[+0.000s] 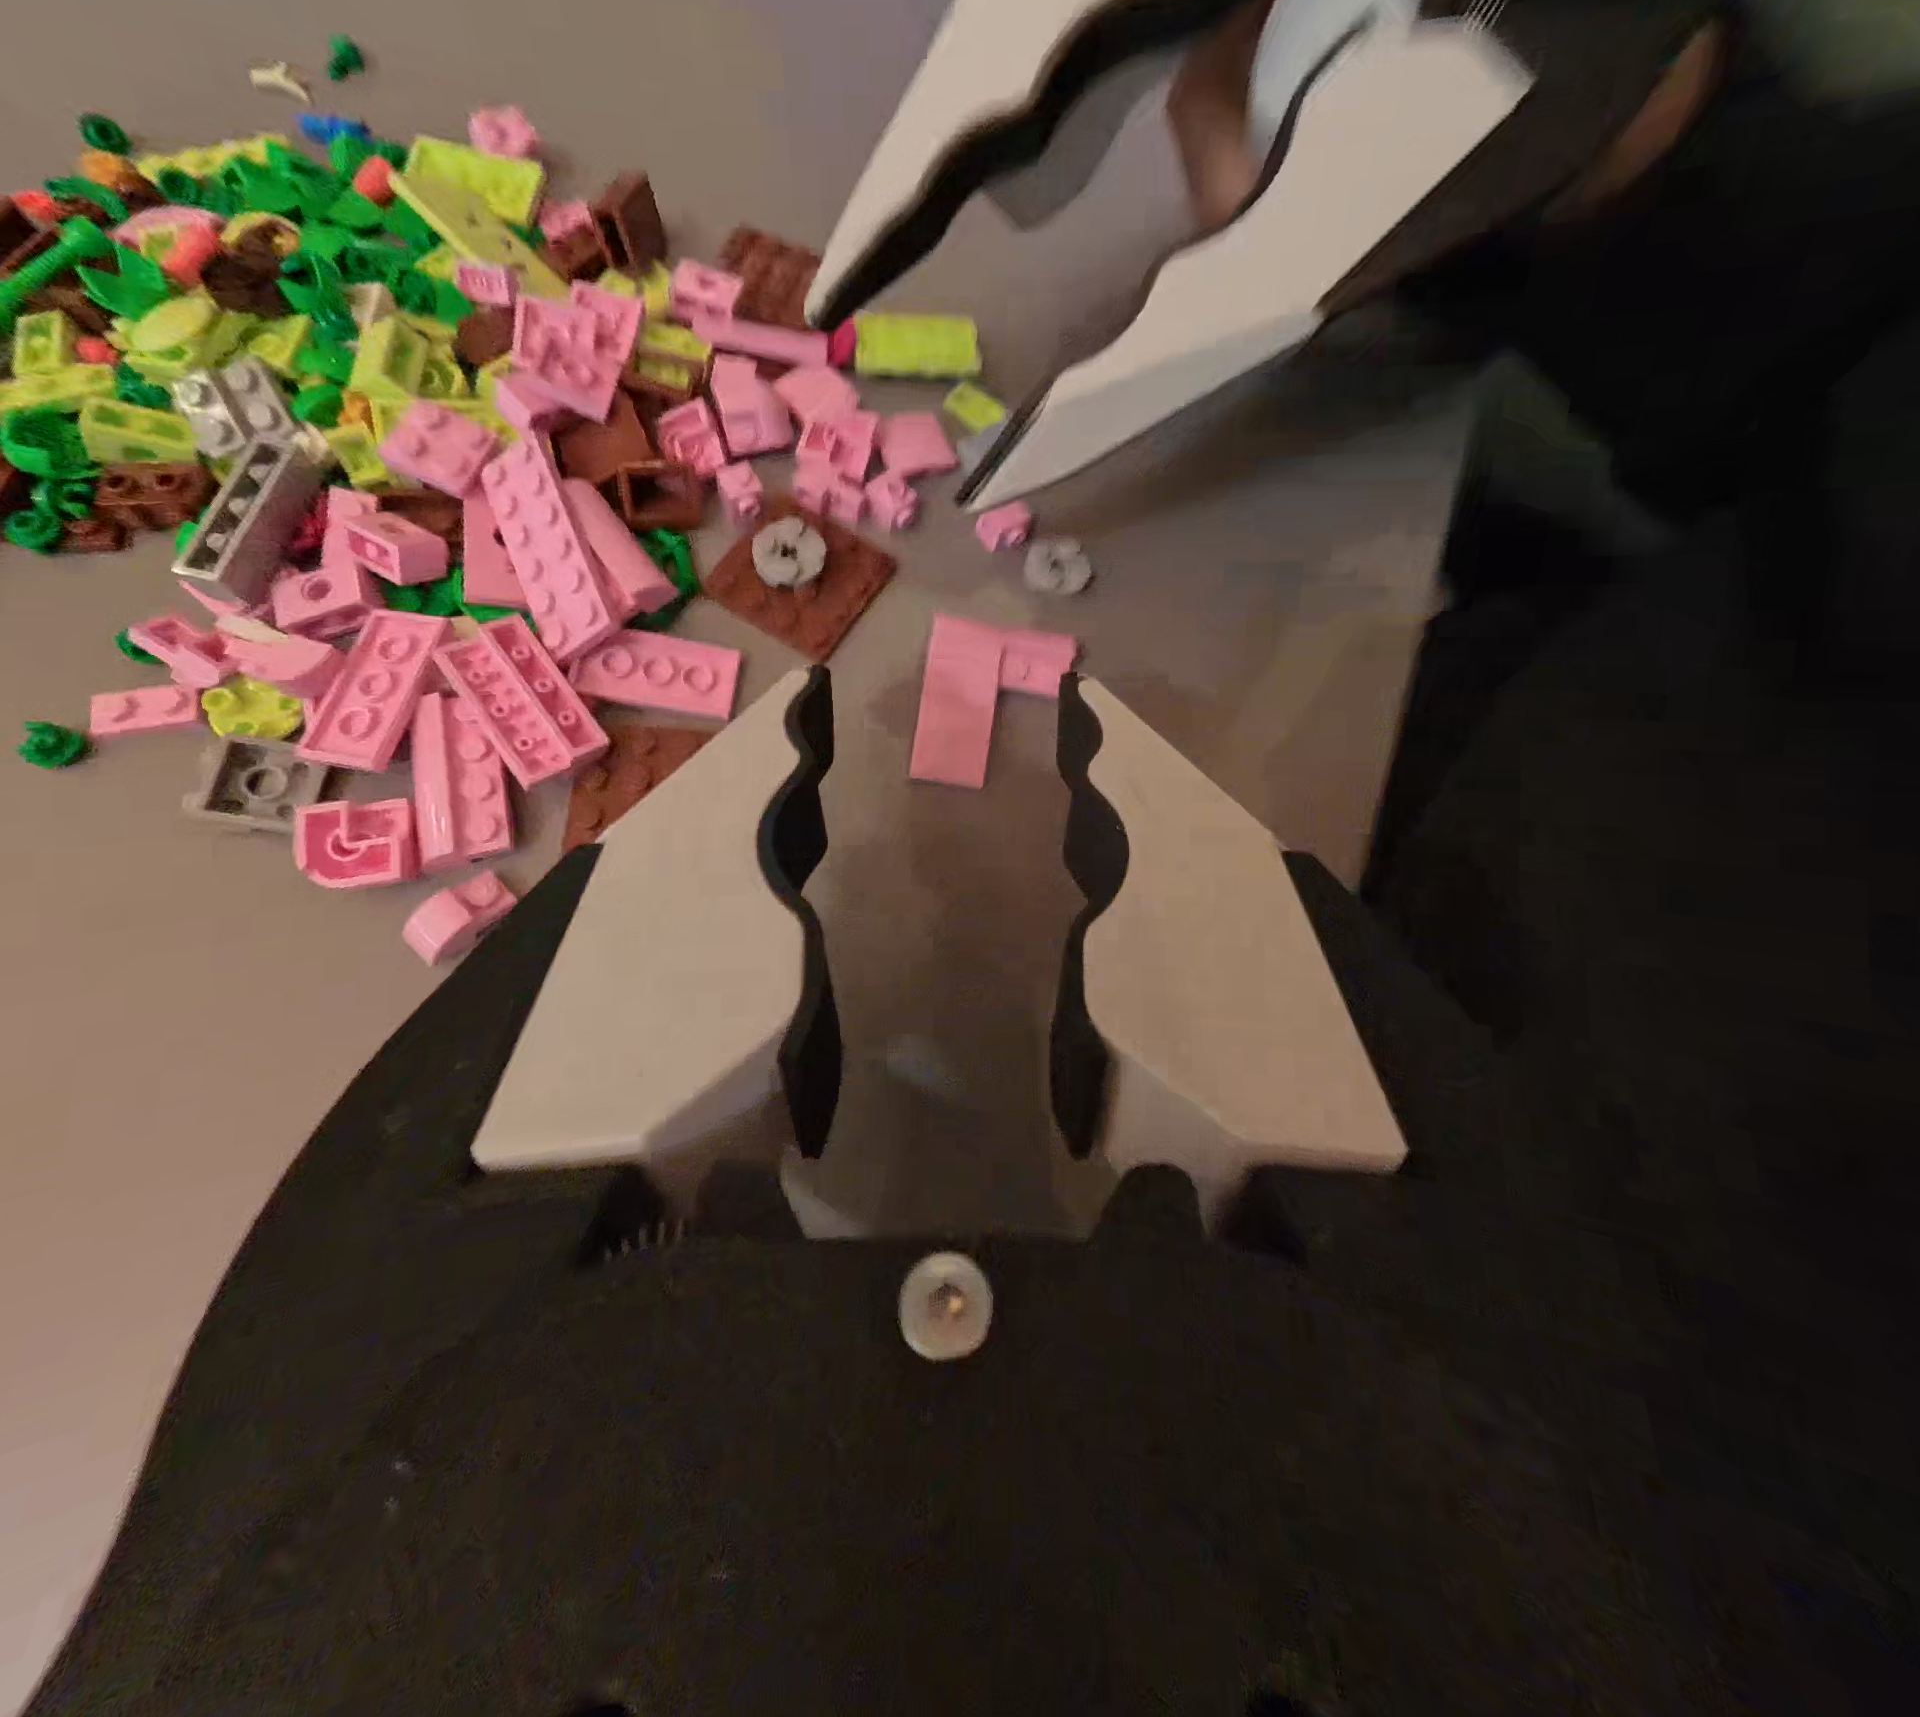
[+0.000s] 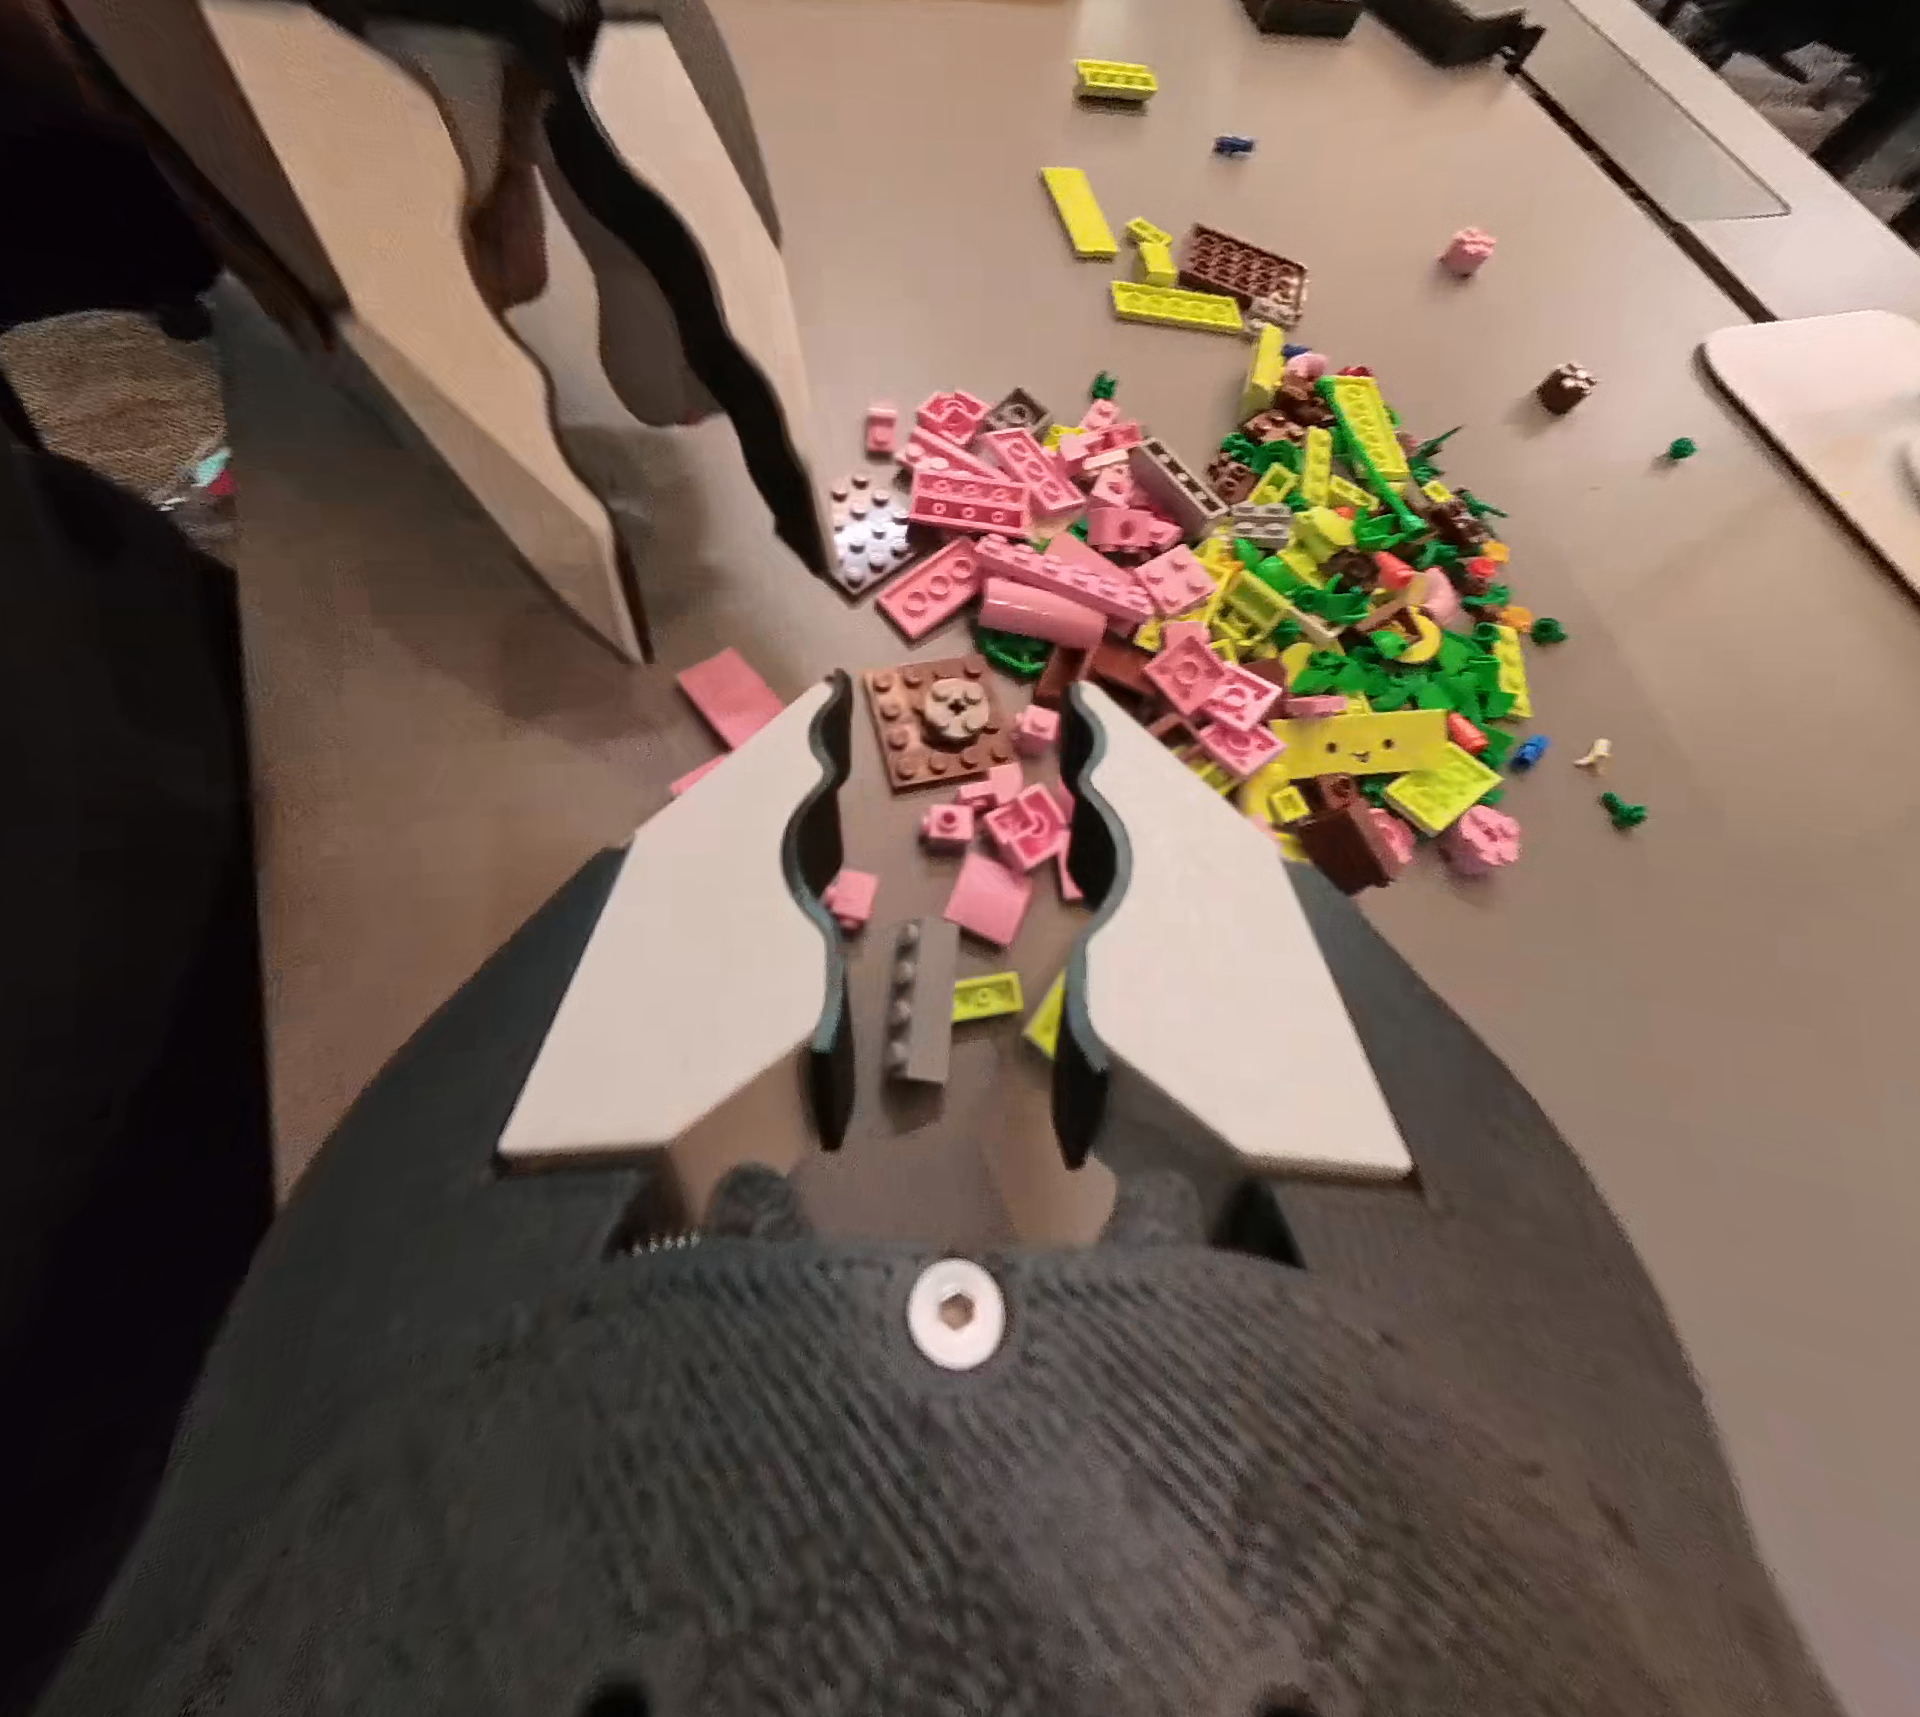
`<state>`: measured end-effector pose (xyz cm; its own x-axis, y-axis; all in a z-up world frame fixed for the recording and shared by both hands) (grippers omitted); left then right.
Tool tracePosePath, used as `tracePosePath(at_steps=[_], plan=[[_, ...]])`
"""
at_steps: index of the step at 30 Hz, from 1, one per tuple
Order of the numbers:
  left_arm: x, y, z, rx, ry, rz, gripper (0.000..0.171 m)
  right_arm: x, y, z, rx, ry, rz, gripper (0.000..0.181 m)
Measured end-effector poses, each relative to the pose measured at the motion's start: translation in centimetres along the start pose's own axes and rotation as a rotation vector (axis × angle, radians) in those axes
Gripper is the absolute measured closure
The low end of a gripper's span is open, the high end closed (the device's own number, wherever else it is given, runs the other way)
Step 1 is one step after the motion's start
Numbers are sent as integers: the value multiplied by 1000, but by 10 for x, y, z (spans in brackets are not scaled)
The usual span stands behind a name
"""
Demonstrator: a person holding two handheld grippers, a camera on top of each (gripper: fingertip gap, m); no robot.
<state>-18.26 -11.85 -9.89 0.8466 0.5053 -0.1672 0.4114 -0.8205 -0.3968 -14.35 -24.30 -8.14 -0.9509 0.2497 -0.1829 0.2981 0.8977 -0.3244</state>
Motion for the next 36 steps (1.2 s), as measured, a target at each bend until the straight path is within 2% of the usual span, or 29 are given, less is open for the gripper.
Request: tracePosePath(at_steps=[2,4,7,9,10,14,16,20,23,24,25,30,31,33,34,36], plan=[[-2,10,5,65,74,-46,134,1,0,0,-2,10,-20,145],[-5,16,5,86,82,-29,137,1,1,0,4,20,-27,146],[-5,21,10,152,113,-36,157,1,0,0,4,40,-36,144],[-6,19,8,145,95,-28,159,1,-1,-1,-12,60,-35,143],[-5,17,5,122,82,-29,159,0,-2,-1,-23,81,-33,142],[2,0,-15,-102,29,-76,159,-6,-3,-3,-98,236,-53,141],[4,-8,-22,-171,98,-148,159,-6,-4,-8,-166,349,-102,148],[-3,-13,-31,-231,284,-241,159,-8,-1,-16,-299,615,-222,140],[-5,-15,-35,-257,369,-299,159,-6,2,-13,-304,691,-289,155],[-6,-15,-37,-267,400,-313,159,-3,2,-12,-299,685,-308,169],[-8,-15,-37,-277,435,-316,159,-2,2,-13,-303,672,-317,172],[-11,-17,-38,-345,514,-314,159,-1,-2,-18,-332,498,-283,174],[-13,-18,-39,-382,481,-273,157,0,-5,-21,-360,428,-267,174],[-15,-21,-40,-453,350,-143,122,8,-17,-30,-470,238,-274,174],[-16,-22,-40,-462,269,-54,114,14,-23,-36,-521,140,-281,175],[-17,-27,-41,-506,142,81,113,20,-32,-42,-547,-8,-251,174]])
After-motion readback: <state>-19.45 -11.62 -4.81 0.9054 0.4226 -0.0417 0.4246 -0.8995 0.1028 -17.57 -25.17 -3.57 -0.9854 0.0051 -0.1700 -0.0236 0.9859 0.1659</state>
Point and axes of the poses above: each gripper's, where its closed fingertips meet, y out along the fingers, z out of its underside, x = y × z across the jaws, the point moved 7 cm from there along -y, back along the fingers, and after that the axes turned 12 degrees about -x, right-handed, at the moved point
